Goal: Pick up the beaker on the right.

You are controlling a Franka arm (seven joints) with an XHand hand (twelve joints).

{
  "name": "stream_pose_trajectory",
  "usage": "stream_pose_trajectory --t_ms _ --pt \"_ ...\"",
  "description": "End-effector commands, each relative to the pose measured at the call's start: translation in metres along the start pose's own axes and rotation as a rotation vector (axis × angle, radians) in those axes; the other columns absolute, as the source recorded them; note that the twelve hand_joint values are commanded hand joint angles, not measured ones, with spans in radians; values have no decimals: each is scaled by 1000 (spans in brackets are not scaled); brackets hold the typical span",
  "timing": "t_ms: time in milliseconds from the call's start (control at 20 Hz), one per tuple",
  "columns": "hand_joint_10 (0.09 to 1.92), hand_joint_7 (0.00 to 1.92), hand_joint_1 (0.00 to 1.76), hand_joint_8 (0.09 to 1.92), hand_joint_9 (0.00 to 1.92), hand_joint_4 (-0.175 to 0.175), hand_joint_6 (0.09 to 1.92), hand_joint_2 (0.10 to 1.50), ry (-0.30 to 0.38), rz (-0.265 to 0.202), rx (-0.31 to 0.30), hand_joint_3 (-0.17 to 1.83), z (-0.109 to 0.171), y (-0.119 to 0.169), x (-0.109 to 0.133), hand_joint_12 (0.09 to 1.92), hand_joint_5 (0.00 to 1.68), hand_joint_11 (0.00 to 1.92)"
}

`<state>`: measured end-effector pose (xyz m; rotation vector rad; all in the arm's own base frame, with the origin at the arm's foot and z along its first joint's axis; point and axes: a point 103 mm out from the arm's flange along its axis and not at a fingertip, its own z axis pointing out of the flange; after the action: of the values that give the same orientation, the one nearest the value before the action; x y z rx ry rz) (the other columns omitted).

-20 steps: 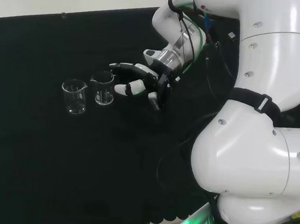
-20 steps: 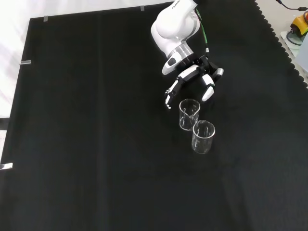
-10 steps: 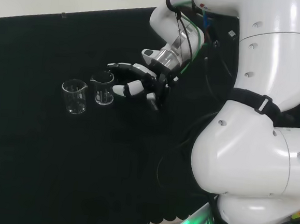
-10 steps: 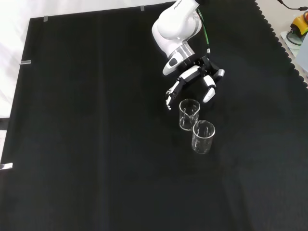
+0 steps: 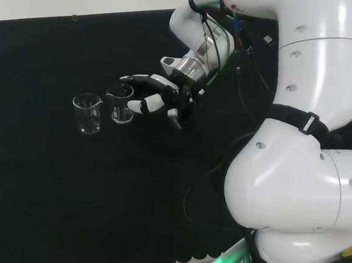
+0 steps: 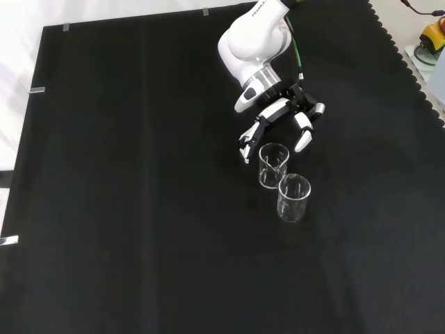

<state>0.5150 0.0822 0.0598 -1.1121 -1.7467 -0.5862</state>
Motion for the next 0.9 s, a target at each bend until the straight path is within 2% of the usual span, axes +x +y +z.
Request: stream_pose_trajectory --t_ms 50,400,600,700,900 --pt "556 367 1021 568 397 -7 87 274 9 2 -7 1121 0 1 2 1232 475 0" --pt "551 438 1048 595 443 -10 110 282 10 -1 -4 1134 5 2 4 1233 517 0" --pt "521 480 1057 661 495 -15 454 280 14 0 -5 1159 7 1 5 1265 389 0" --pt "525 471 1058 674 496 -16 566 279 17 -1 -5 1163 7 1 5 1264 347 0" --pt "527 430 1057 674 479 -17 634 278 19 -3 -1 1165 9 2 7 1247 303 0"
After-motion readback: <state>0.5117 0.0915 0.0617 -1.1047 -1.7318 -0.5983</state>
